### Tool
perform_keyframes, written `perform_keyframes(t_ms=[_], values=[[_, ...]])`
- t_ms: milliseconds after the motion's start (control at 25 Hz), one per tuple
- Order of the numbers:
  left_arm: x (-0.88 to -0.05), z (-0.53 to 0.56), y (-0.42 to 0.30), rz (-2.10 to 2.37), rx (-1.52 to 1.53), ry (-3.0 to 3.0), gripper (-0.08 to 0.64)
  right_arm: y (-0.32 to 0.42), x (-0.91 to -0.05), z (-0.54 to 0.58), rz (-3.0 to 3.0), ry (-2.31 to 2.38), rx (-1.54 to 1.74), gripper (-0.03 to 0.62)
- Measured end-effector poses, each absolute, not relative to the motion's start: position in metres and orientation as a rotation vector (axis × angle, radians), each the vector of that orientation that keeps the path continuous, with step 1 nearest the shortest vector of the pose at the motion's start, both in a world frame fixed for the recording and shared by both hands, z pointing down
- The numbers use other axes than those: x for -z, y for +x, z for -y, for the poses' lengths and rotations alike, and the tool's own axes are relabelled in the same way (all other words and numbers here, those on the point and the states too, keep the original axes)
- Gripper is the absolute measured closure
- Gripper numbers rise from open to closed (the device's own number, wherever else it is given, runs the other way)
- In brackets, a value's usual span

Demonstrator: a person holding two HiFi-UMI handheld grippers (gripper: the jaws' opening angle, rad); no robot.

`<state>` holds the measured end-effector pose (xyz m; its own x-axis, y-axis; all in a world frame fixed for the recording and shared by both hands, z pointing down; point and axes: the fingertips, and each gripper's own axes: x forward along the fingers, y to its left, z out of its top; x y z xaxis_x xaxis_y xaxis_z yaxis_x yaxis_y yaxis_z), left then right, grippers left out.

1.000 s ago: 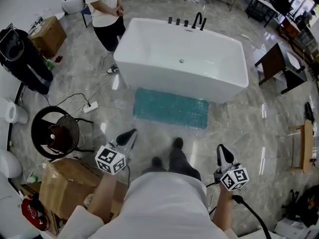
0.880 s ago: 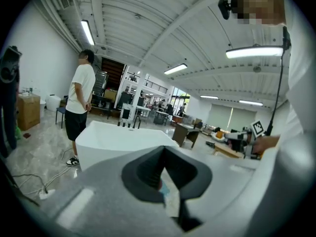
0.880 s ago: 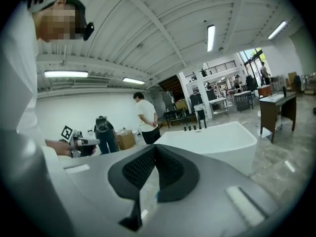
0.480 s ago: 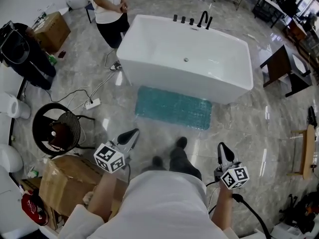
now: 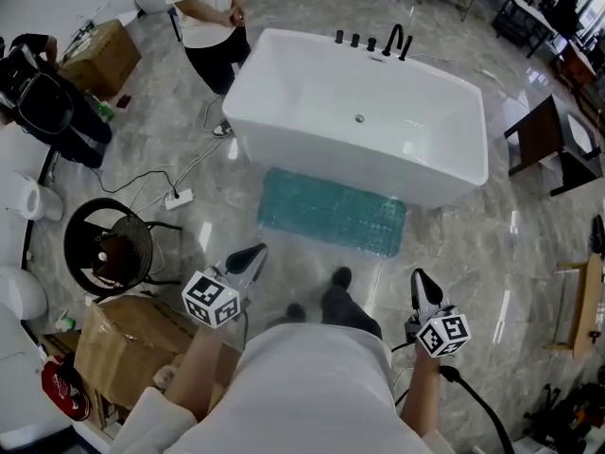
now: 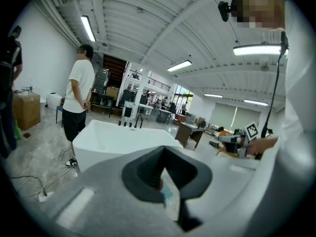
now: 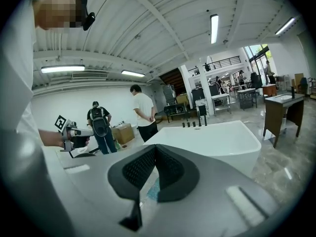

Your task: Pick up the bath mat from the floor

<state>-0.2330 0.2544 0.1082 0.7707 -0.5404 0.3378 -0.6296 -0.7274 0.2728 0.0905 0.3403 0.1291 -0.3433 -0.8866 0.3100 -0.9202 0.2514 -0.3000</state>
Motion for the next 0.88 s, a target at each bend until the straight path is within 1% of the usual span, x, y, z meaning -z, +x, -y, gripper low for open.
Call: perform_keyframes(t_ms=[440,880], values=[[-0.107,-0.180,-0.172,0.999,-0.317,2.532,0.558,0.180,-0.134,-0.247,2.415,1.731,-0.671,0.586],[-0.136,-0.135,-0.111,1.036,-0.391,2.462,0.558,0.252,-0.168,-0.190,2.387,1.663,-0.704,0.587]])
